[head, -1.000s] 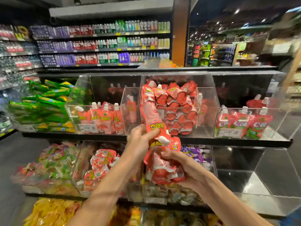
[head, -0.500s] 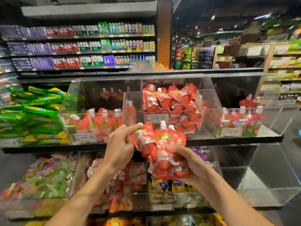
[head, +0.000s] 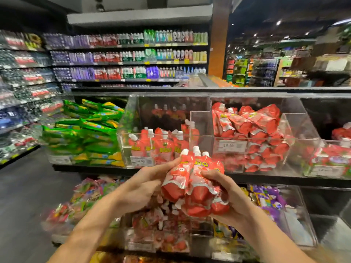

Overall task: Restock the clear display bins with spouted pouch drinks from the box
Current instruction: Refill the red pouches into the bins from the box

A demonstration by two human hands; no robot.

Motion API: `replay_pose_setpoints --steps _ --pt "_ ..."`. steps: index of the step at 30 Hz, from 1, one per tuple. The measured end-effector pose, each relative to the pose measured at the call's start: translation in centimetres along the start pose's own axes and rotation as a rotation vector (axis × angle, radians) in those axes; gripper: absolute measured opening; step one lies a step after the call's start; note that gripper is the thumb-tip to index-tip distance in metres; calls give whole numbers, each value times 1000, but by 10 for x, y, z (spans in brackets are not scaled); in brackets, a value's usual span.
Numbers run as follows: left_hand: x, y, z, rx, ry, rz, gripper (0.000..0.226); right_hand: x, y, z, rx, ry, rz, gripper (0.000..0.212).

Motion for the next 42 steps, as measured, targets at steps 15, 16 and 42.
replay_pose_setpoints --steps 15,16,42 --pt "92 -42 -84 395 -333 113 67 -116 -77 98 23 201 -118 28" --pt "92 -51 -91 438 -400 99 59 -124 -84 97 67 255 -112 24" --pt "0 -181 -174 36 -1892 -288 39 -108 -130 63 219 366 -174 34"
Point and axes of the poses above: each hand's wrist, its own y-axis away from the middle knuckle, its own z-axis out of the palm, x = y × z, the point moved 3 cm from there along -y, towards the middle knuckle
